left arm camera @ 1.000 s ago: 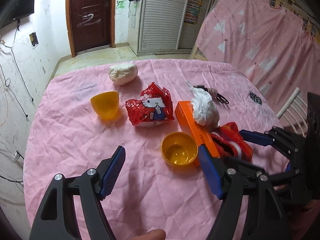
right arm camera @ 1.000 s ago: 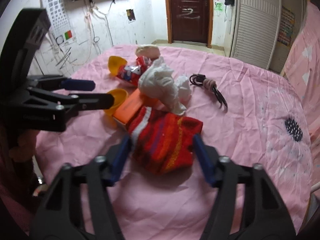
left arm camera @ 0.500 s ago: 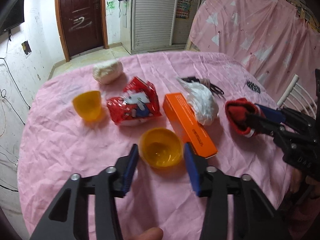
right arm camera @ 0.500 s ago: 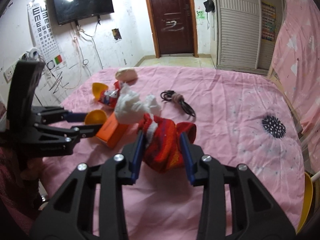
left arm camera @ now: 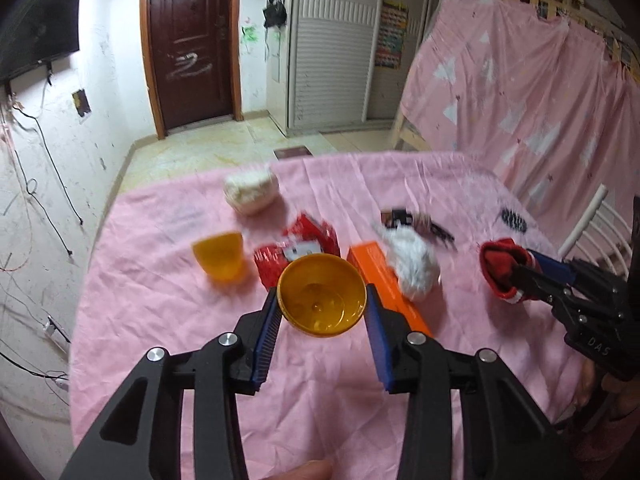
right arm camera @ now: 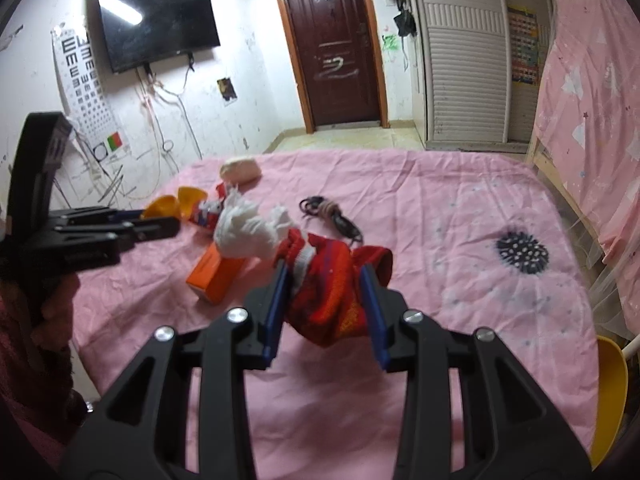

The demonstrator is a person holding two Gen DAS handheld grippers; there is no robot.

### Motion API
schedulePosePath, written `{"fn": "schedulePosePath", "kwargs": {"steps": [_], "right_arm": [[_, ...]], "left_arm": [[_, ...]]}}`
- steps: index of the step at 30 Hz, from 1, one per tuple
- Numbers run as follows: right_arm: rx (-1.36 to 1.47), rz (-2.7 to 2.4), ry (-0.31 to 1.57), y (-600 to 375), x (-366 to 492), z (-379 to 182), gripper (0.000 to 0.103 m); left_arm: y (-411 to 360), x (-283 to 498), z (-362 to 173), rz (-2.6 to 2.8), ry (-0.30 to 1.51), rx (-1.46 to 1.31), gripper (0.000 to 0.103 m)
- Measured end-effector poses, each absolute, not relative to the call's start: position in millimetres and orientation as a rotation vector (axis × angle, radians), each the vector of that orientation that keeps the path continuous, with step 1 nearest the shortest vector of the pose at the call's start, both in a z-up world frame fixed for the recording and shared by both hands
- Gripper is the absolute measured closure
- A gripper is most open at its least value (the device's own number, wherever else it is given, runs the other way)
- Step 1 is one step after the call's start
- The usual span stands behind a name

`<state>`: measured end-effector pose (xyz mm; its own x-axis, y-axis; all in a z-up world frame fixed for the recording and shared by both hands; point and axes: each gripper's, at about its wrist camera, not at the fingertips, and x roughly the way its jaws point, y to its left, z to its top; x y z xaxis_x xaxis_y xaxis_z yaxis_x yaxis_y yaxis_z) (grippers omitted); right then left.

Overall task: Collect trash
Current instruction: 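Grasp the yellow cup with the left tool while the right tool grasps the red sock, then carry the yellow cup and red sock to the yellow bin and open both tools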

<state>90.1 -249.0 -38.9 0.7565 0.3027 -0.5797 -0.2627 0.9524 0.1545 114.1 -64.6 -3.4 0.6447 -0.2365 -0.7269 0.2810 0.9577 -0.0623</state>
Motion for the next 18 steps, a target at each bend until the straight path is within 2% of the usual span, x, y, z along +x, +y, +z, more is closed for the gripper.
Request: {"fn": "schedulePosePath", "kwargs": {"steps": [18], "right_arm": [[0.184,0.123,0.485,-354.7,44.5,-6.5,0.069]], "left_arm": [[-134.4,100.3,44.6,-0.357,0.743,0.07,0.069]]}}
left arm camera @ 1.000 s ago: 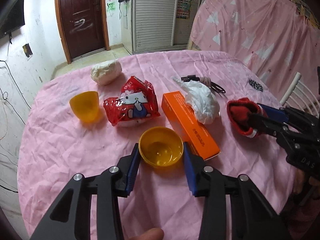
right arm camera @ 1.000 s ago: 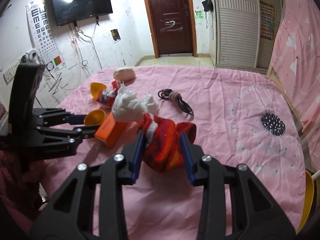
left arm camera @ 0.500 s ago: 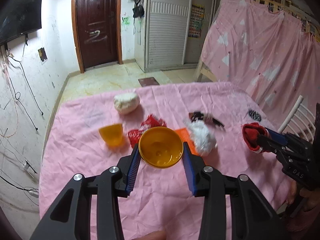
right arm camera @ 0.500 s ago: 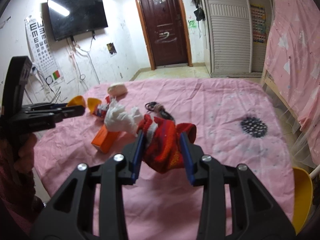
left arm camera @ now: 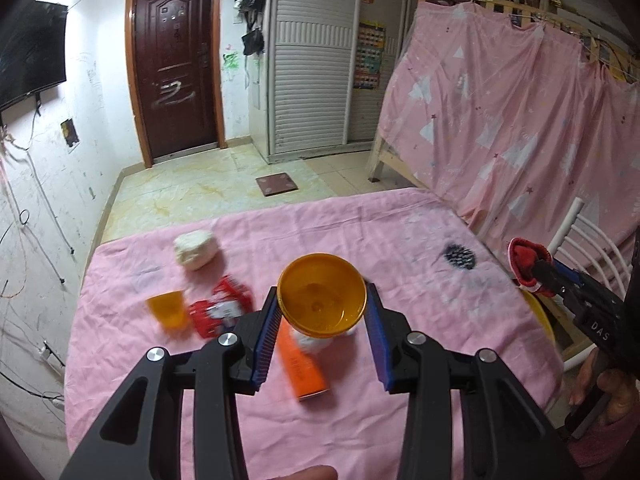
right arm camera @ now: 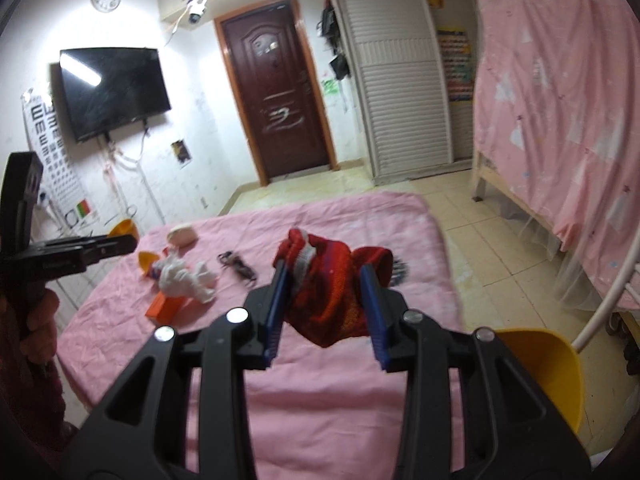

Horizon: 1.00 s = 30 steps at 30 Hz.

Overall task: Collect trash
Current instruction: 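Carry the yellow cup and red sock to the yellow bin and open both tools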

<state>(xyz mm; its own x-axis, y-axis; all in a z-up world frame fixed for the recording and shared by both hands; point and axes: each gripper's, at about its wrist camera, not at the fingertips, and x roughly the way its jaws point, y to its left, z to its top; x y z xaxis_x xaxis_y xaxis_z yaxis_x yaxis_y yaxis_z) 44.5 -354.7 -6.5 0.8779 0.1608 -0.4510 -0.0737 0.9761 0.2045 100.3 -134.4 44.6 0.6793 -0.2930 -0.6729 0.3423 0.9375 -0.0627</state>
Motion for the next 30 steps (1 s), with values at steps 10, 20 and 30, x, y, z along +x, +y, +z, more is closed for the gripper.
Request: {"fn": "schedulePosePath", "kwargs": {"steps": [10,20,30], "right_arm": [[0.291,-0.062,0.386,-441.4,7.5,1.7,0.069],[0.365,-0.187,0.366,-497.2,-10.9,-5.9,0.068],[0.43,-0.218,0.348,-516.6,-24.0,-10.5,0.043]], "left_arm": [[-215.7,88.8,60.5,-0.458,0.73,0.108,0.069],[-290.7,77.0,67.9,-0.579,0.745,0.131,0.069],[-348.1,64.4,66.7,-0.686,0.761,0.172,0.069]]}}
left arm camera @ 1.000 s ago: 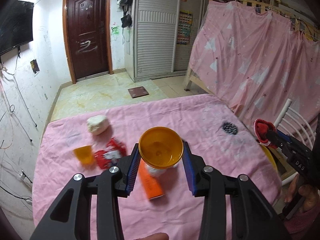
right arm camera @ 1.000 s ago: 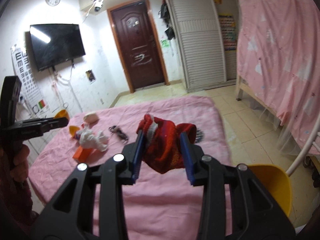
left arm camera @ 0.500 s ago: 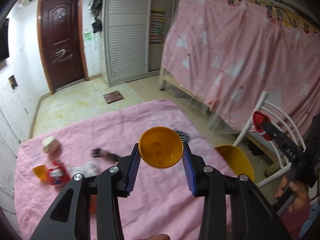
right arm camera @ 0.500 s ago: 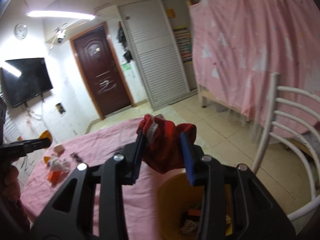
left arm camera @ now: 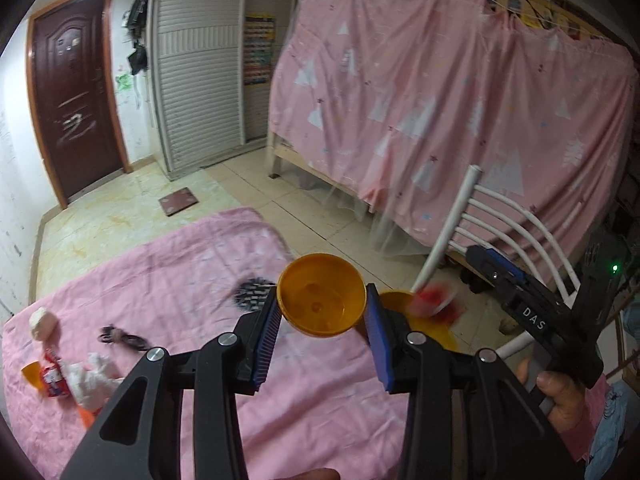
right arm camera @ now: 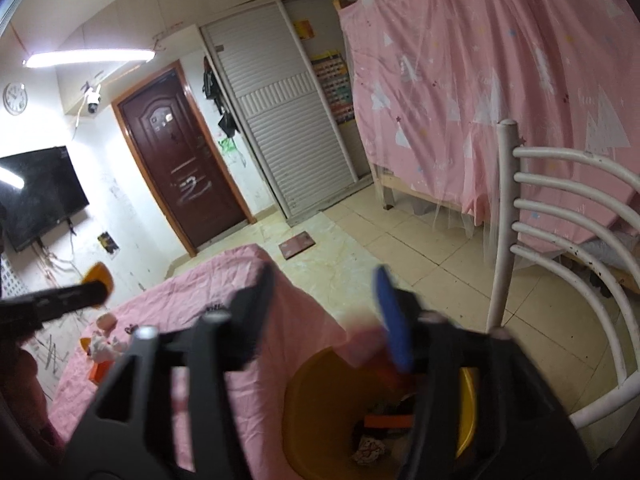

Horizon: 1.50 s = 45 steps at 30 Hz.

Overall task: Collect trash
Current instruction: 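Carry the yellow cup and red sock to the yellow bin and open both tools, then move both open tools back over the bed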

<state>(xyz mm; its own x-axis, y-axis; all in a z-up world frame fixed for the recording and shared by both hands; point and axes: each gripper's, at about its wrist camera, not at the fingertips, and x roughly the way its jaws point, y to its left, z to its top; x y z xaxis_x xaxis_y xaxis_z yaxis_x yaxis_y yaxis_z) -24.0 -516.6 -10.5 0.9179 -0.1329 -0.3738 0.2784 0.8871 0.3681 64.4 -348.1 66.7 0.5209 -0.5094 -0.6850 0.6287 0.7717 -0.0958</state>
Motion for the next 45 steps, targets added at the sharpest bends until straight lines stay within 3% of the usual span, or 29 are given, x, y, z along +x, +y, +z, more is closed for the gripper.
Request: {"fn": "schedulePosePath", "kwargs": {"steps": [9,11,13,26,29,45], "right_arm": [[0.529,-0.296,0.229,-544.8,-58.1,-2.5,0.043],[0.54,-0.299,0.219,-549.1,-61.7,-2.1,0.042],[0.549,-0.302,0.212,-553.8,-63.8,-2.9,0.036],[0.547,-0.254,0.217,-539.7,-55.6,-1.0,0.034],[0.523,-0.237,0.223,-529.8,-50.2,2.0,0.025],[0.381,-0.065,0.332,-422.5,12.5,9.2,0.023]], "left_arm": [[-427.2,49.9,42.8,-0.811,0.852,0.249,0.065],[-441.8,46.1,40.5,-0.826,0.867,0.27,0.042],[-450.0,41.9,40.9,-0.831,0.86,0.278,0.036],[-438.0,31.3,52.9,-0.807,0.807,0.292,0.036],[-422.1,36.1,55.6,-0.784,0.796,0.275,0.036],[-280.4,87.8,72.0,-0.6,0.764,0.095,0.036]]}}
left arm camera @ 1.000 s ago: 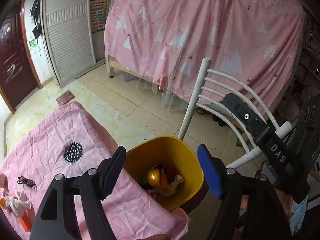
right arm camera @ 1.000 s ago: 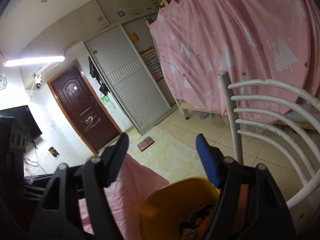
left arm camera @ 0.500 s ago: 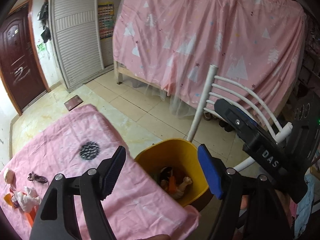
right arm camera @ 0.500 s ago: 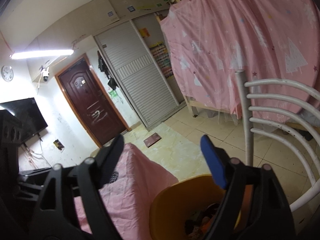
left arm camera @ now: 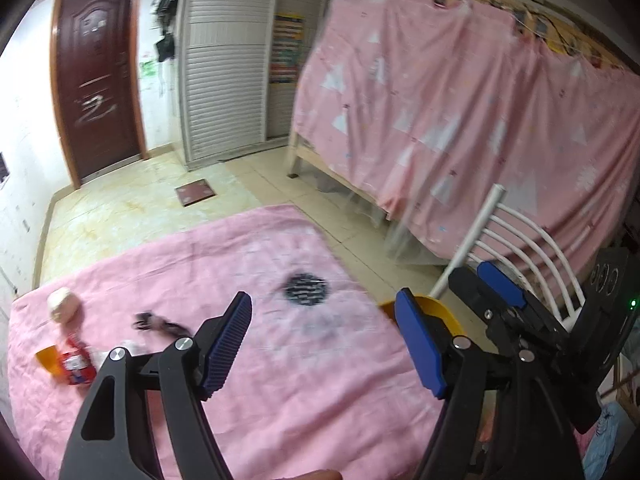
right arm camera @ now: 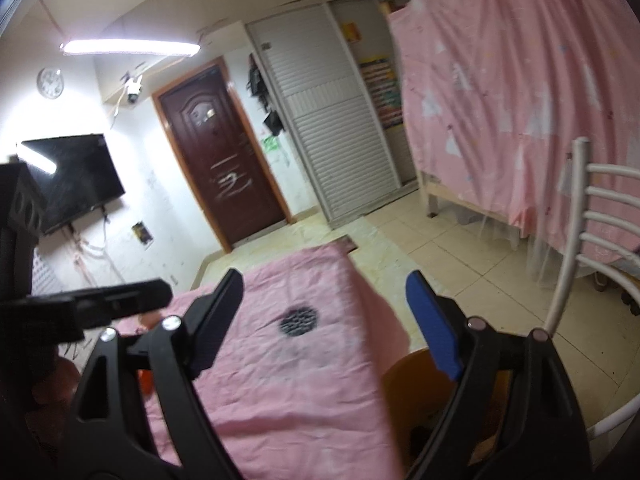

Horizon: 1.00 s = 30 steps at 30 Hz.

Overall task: Collect trash
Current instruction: 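Move both open tools back over the bed, then grasp the second yellow cup with the left tool while the right tool grasps the white tissue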

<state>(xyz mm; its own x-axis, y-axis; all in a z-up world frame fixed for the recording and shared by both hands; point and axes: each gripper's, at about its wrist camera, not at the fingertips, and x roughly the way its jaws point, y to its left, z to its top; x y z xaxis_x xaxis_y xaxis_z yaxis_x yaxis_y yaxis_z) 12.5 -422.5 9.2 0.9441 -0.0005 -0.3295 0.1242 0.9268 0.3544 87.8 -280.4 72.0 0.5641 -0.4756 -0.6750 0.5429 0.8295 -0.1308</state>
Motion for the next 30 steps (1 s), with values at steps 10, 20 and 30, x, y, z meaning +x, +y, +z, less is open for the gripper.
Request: {"fn": "schedulePosePath", "kwargs": {"steps": [10,20,30], "right_arm": [[0.284,0.096,0.429,-340.1,55.0,8.3,0.018],[0.188,0.222,0.51,-271.7,87.3,1.3,0.011],[0.128,0.313,0.582,-220.2,112.5,-8.8,0.01]], "left_arm": [[-171.5,120.3,62.7,-0.391,0.743,0.055,0.036],[-83.4,149.9,47.9,-0.256,0.775,-0.012,0.036],[-31.0,178.8,18.4,-0.144,0.845,-0.081,0.036]]}}
